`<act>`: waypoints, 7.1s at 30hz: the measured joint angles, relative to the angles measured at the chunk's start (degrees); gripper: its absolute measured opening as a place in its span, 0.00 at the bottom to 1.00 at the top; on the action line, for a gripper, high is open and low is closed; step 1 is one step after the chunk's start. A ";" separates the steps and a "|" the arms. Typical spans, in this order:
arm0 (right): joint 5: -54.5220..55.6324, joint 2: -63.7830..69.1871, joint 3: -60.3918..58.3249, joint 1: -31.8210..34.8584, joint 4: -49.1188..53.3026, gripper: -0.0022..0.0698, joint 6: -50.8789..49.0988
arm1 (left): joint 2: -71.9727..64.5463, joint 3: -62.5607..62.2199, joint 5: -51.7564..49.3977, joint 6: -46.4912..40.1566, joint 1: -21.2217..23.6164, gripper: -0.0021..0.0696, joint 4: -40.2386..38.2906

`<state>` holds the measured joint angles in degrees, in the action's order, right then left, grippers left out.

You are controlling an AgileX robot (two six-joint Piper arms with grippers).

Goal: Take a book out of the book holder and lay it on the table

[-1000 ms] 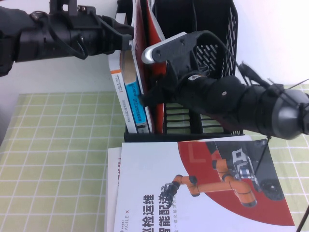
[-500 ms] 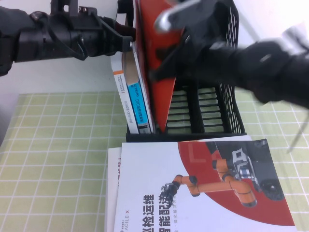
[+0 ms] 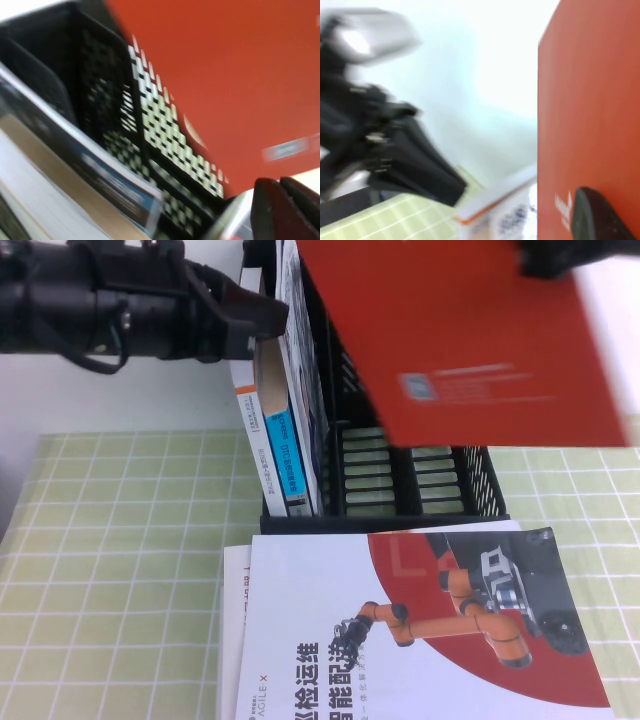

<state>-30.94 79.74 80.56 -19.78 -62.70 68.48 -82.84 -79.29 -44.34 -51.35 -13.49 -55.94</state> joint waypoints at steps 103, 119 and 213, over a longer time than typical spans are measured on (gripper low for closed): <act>-9.13 -36.32 -25.78 -62.35 92.06 0.03 -62.34 | 40.51 29.74 2.51 29.85 0.00 0.03 20.64; -20.88 -56.29 -46.76 -62.35 121.07 0.03 -109.04 | 60.64 52.03 9.89 20.86 0.00 0.03 8.26; -26.80 -56.78 -46.98 -33.73 121.70 0.03 -116.21 | 83.48 80.18 22.94 60.17 10.20 0.03 60.85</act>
<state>-57.74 22.95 33.58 -53.50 59.00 -47.74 0.64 0.89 -21.41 8.82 -3.29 4.92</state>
